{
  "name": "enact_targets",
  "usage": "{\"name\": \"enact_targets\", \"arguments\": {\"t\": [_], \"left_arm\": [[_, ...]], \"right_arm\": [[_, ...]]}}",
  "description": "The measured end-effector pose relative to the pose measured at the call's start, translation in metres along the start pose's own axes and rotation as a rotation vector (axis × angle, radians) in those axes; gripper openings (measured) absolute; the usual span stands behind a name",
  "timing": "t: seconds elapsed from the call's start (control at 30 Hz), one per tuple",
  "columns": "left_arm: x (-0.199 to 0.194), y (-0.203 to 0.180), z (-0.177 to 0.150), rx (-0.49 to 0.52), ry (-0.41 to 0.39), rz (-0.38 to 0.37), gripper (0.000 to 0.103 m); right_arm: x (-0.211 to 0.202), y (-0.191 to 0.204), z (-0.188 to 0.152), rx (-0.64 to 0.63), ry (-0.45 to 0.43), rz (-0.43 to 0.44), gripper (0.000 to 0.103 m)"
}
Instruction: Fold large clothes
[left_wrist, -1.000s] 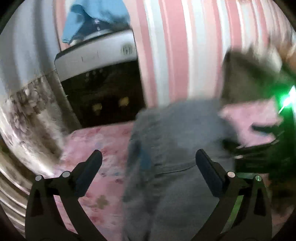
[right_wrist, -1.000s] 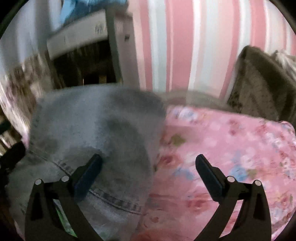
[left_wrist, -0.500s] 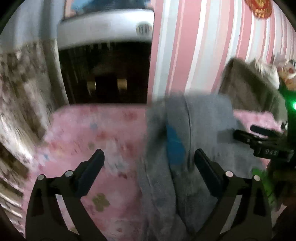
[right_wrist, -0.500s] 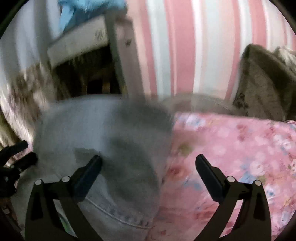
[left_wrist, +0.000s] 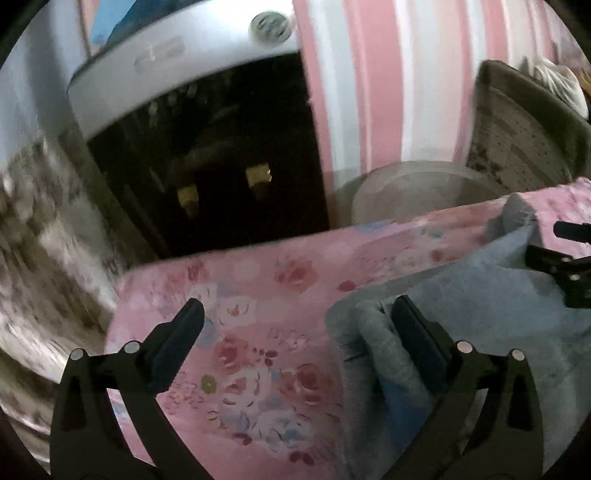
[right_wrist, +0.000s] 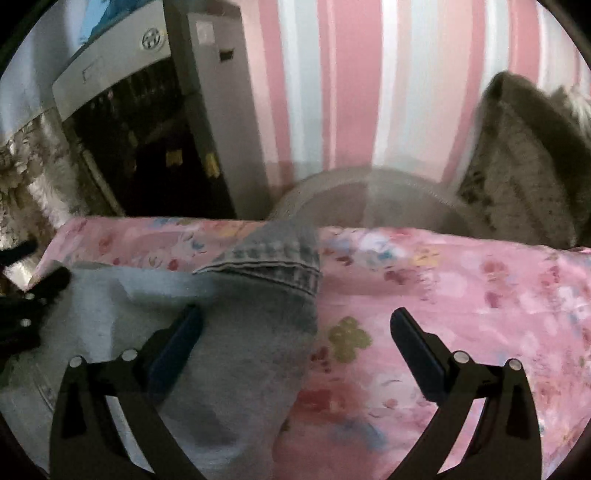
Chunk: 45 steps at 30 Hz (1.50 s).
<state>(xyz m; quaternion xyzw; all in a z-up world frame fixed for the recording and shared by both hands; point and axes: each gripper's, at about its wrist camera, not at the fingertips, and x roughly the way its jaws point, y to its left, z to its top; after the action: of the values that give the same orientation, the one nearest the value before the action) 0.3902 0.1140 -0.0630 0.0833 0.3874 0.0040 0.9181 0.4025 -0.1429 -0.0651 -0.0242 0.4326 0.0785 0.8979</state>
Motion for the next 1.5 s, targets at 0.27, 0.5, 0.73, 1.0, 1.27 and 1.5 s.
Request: {"name": "enact_targets", "arguments": {"t": [0.27,0.5,0.73,1.0,1.27,1.5], "left_arm": [[-0.052,0.024,-0.019,-0.106,-0.106,-0.06,0.1],[-0.165,0.03,-0.066,-0.295,-0.262,-0.136,0.1],[-0.143,-0.012,-0.101,-0.183,-0.156,-0.114,0.099],[-0.119,-0.009,-0.119,-0.157,-0.12,-0.1,0.1],[-0.122,-0.004,-0.126,-0.291,-0.126,-0.209,0.1],[-0.098,-0.009,-0.132,-0.374,-0.042,-0.266,0.1]], "right_arm": [[-0.091,0.006,-0.033,-0.034,-0.157,0.052,0.101],[-0.145,0.001,-0.113,0.05,-0.188,0.104,0.101],[-0.142,0.018,-0.14,0.071,-0.177,0.072,0.101],[-0.127,0.017,-0.146,0.122,-0.127,0.123,0.101],[-0.127,0.036,-0.15,0.079,-0.157,0.137,0.101],[-0.105,0.033,-0.15,0.134,-0.101,0.282,0.083]]}}
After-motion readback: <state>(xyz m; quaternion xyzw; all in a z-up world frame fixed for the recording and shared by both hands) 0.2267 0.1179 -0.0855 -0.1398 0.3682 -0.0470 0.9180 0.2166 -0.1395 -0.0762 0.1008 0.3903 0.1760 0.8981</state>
